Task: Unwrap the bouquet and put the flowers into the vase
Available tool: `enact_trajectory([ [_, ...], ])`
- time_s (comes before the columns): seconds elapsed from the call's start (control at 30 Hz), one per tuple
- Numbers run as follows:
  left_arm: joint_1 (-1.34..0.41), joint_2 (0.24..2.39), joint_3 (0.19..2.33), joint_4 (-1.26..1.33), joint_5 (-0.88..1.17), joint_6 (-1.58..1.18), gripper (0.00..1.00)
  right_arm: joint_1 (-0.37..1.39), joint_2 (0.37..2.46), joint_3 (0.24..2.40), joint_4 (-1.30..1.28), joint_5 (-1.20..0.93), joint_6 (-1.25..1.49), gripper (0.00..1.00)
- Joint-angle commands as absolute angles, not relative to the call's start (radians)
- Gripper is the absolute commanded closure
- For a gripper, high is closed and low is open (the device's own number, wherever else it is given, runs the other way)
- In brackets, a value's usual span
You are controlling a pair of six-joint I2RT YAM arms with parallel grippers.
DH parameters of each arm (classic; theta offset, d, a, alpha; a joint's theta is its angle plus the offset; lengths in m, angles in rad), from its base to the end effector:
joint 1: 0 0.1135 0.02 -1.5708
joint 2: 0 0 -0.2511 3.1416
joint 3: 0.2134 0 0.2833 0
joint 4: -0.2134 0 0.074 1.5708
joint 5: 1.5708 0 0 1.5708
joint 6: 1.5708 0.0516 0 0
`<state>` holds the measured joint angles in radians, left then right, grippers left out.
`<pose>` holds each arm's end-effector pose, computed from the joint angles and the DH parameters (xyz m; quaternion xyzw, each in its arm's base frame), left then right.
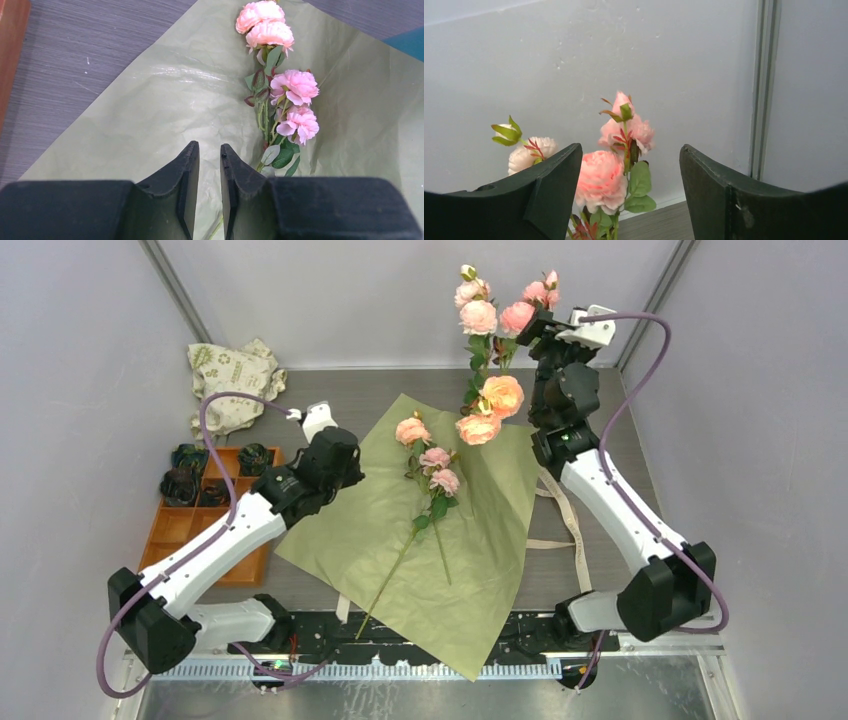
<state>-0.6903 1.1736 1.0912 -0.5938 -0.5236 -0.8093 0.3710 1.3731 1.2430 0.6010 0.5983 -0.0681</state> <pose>0.2449 -0.1688 0.3078 -0.1635 0.8627 -0.1139 0.4648 0.3432 0.1023 0.4362 0.1365 0.5422 -0.0294 0.8286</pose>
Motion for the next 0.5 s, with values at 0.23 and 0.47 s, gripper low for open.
enact_trajectory([
  [0.23, -0.685, 1.261, 1.146, -0.544, -0.434, -0.775, 0.78, 0.372, 1.116, 1.290, 0.399, 0.579, 0.036, 0.23],
  [0.47, -0.684, 1.396, 1.194, -0.534, -0.293, -0.709, 0.79, 0.373, 0.937, 1.344, 0.167, 0.447, 0.203, 0.23],
])
